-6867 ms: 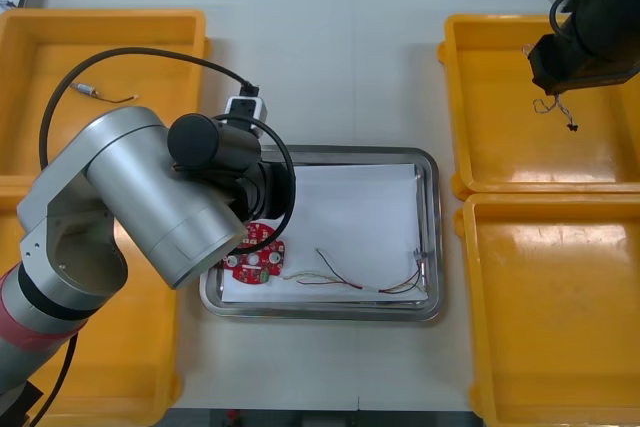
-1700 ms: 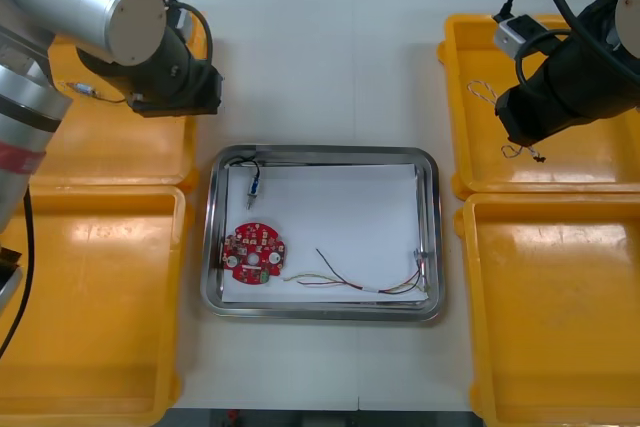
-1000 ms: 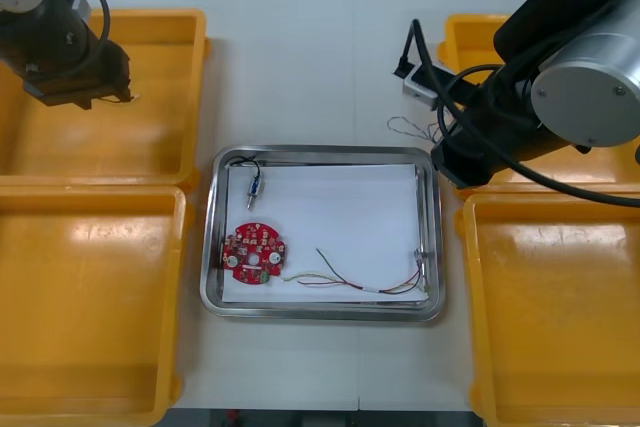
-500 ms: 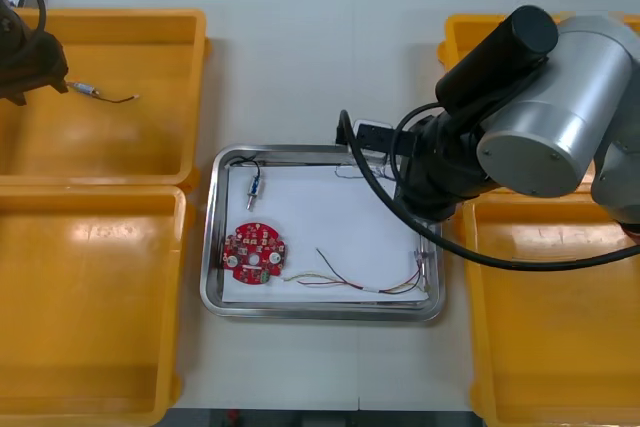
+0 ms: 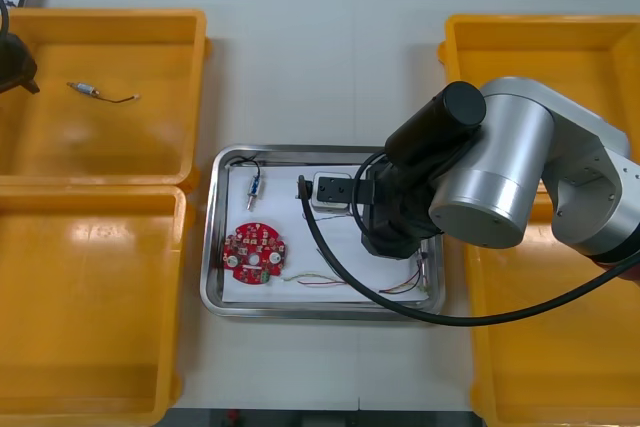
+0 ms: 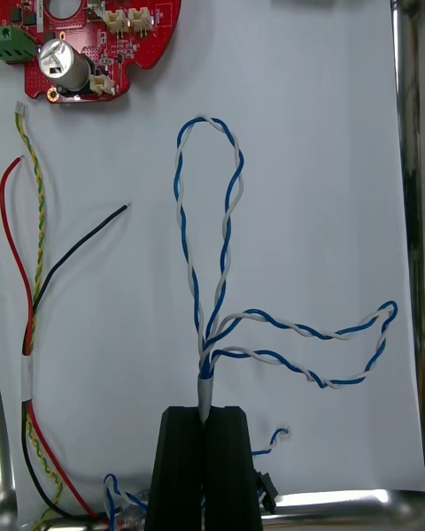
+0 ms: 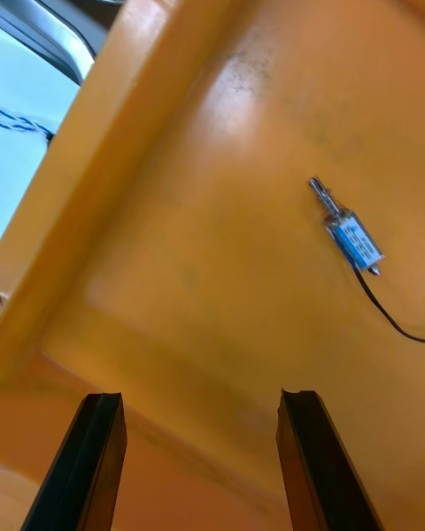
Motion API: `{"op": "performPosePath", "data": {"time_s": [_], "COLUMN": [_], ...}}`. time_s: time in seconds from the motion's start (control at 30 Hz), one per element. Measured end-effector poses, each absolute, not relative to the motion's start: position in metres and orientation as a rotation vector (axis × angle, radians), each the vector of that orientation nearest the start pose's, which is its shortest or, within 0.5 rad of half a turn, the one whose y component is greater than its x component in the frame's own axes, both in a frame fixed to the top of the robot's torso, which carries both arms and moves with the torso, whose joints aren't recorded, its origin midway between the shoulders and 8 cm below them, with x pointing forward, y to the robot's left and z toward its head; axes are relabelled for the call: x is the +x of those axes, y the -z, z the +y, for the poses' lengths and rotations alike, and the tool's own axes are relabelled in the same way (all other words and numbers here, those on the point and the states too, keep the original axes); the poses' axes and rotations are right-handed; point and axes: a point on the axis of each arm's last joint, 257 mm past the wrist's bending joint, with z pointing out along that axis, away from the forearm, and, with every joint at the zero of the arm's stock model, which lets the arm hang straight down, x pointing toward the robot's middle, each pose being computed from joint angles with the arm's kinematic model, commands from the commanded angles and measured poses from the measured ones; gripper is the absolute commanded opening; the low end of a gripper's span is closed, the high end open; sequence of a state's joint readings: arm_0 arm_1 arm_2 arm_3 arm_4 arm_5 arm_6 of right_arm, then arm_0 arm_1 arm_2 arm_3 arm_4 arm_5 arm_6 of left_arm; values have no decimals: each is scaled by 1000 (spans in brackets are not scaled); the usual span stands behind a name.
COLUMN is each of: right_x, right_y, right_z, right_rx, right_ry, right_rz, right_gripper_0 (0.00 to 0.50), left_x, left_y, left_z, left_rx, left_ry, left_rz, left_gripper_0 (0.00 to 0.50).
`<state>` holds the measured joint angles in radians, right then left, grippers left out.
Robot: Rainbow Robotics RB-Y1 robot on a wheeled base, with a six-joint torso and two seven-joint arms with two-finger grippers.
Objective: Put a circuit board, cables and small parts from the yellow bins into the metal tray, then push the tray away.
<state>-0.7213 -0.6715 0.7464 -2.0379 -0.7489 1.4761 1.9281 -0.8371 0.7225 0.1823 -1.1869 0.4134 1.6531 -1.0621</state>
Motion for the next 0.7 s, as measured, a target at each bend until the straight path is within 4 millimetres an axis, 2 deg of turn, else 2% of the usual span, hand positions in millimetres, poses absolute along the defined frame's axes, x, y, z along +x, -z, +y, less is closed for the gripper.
{"op": "performPosePath", "data": {"time_s": [0.13,0.47,0.63,0.67,0.7], "right_x": [425,457,463,463,462], "right_y": [232,239,244,244,245], "right_z": [-59,-83,-89,-89,-88], "right_rx": [-1817,-1794,-1837,-1850,-1855], "right_ry": [158,262,295,298,299], "right_rz": [1905,1975,1963,1954,1951], "right_gripper_0": [0,0,3,22,81], "left_x": [558,579,592,596,599], "left_y": [130,121,124,125,126], "left_z": [466,464,464,463,463], "left_rx": [-903,-922,-1043,-1082,-1120], "left_ry": [-3,27,32,43,55], "left_rz": [2460,2390,2318,2295,2271], "left_gripper_0": [500,500,500,500,500]}}
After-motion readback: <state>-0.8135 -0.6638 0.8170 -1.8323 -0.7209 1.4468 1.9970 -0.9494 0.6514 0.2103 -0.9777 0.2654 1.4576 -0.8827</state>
